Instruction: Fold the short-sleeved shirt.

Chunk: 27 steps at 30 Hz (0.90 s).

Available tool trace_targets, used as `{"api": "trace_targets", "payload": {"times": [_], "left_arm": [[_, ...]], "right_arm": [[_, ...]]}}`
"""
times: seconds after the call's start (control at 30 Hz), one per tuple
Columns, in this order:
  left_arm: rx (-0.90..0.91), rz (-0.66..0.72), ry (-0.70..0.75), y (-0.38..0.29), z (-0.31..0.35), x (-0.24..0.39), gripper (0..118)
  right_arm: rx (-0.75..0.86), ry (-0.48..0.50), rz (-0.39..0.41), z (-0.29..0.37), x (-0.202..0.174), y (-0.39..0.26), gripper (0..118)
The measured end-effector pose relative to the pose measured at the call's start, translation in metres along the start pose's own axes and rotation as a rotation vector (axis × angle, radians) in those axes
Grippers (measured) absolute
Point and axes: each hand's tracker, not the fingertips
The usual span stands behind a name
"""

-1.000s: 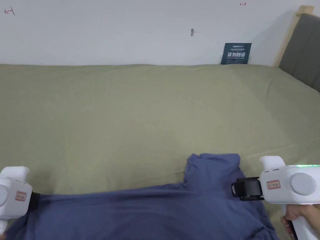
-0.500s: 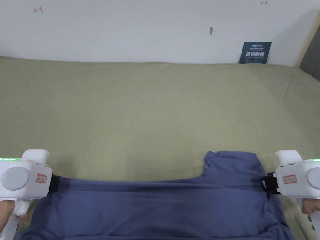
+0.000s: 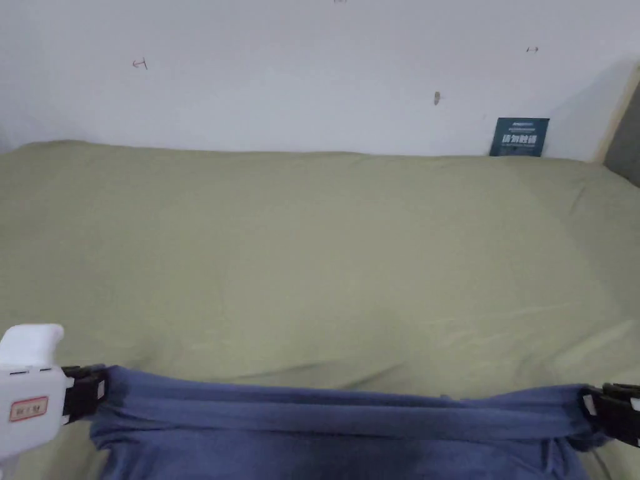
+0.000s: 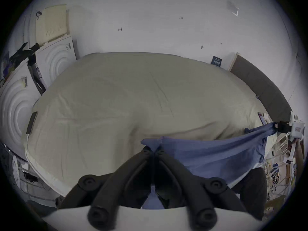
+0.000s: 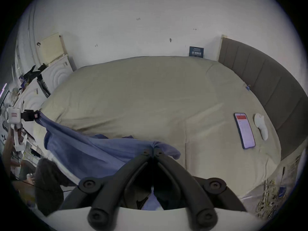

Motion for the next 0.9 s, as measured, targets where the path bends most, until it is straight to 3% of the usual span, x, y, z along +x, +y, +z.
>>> {"api": "trace_targets", "payload": {"times": [0.4, 0.43, 0.47, 0.53, 0.57, 0.7, 0.73, 0.77, 0.8, 0.83, 0.87, 0.9], "left_arm": [[-0.096, -0.016, 0.002, -0.081, -0.013, -0.016, 3], [-0.11, -0.023, 0.0, -0.083, -0.015, -0.017, 8], [-0.119, -0.037, 0.013, -0.085, -0.016, -0.014, 25], [-0.076, -0.087, 0.087, -0.089, -0.019, -0.012, 93], [-0.057, -0.091, 0.094, -0.087, -0.016, -0.011, 95], [0.057, -0.085, 0.16, -0.069, 0.007, 0.012, 93], [0.127, -0.071, 0.15, -0.061, 0.016, 0.024, 92], [0.178, -0.061, 0.13, -0.053, 0.024, 0.031, 90], [0.238, -0.046, 0.133, -0.045, 0.031, 0.041, 87], [0.301, -0.025, 0.137, -0.037, 0.038, 0.05, 68], [0.348, -0.009, 0.12, -0.032, 0.047, 0.062, 27], [0.387, 0.008, 0.102, -0.028, 0.053, 0.07, 0]], "right_arm": [[-0.139, -0.004, 0.038, -0.008, -0.004, -0.087, 0], [-0.138, -0.008, 0.036, -0.01, -0.004, -0.088, 5], [-0.139, -0.016, 0.029, -0.012, -0.003, -0.088, 28], [-0.162, -0.035, 0.008, -0.011, -0.004, -0.087, 111], [-0.138, -0.032, -0.008, -0.007, -0.004, -0.087, 118], [-0.002, -0.08, 0.022, 0.015, -0.022, -0.065, 111], [0.073, -0.101, 0.027, 0.022, -0.03, -0.057, 105], [0.149, -0.116, 0.015, 0.032, -0.04, -0.048, 91], [0.224, -0.131, -0.004, 0.041, -0.05, -0.04, 65], [0.307, -0.142, -0.026, 0.048, -0.059, -0.034, 18], [0.38, -0.163, -0.038, 0.052, -0.068, -0.03, 0], [0.45, -0.202, -0.049, 0.062, -0.079, -0.027, 0]]}}
